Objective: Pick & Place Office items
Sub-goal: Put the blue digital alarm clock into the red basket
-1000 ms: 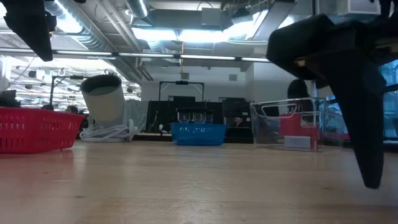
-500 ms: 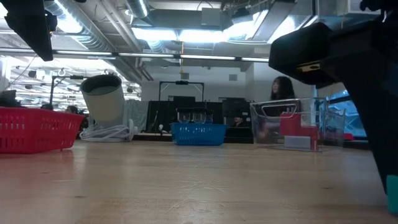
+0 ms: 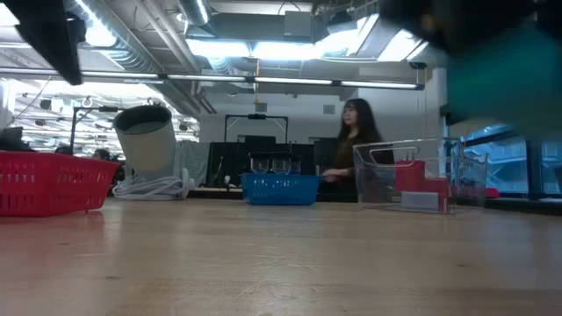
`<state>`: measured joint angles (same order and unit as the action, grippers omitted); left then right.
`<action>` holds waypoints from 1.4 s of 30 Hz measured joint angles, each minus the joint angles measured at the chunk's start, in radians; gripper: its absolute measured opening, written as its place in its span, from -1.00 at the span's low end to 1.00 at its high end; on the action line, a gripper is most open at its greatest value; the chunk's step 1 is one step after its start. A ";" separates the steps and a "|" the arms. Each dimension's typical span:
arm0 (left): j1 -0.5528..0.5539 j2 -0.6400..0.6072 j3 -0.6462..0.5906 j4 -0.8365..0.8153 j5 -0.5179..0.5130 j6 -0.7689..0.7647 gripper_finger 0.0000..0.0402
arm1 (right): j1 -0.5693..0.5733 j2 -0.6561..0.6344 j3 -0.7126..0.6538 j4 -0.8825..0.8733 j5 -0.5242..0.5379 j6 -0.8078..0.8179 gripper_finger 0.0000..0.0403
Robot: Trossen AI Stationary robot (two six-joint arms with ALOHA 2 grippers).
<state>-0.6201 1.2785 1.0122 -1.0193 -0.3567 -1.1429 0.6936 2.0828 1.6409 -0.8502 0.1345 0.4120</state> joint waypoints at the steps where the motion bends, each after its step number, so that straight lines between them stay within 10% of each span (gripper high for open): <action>1: 0.000 0.000 0.000 0.003 -0.016 0.022 0.02 | 0.000 -0.025 0.000 0.001 0.038 0.019 -0.21; 9: 0.000 0.000 0.000 0.182 -0.233 0.311 0.02 | -0.012 -0.241 0.000 0.166 0.459 0.043 -0.17; 16: -0.011 0.000 0.000 0.634 -0.359 0.759 0.02 | -0.002 -0.337 0.001 0.557 0.716 -0.300 -0.17; 25: -0.068 0.000 0.000 1.083 -0.466 1.364 0.02 | -0.036 -0.337 0.001 0.915 0.776 -0.436 -0.17; 42: -0.053 0.000 -0.001 1.258 -0.317 1.391 0.43 | -0.076 -0.336 0.001 0.917 0.627 -0.447 -0.16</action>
<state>-0.6727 1.2785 1.0111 0.2386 -0.6732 0.2477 0.6176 1.7469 1.6421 0.0666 0.7618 -0.0349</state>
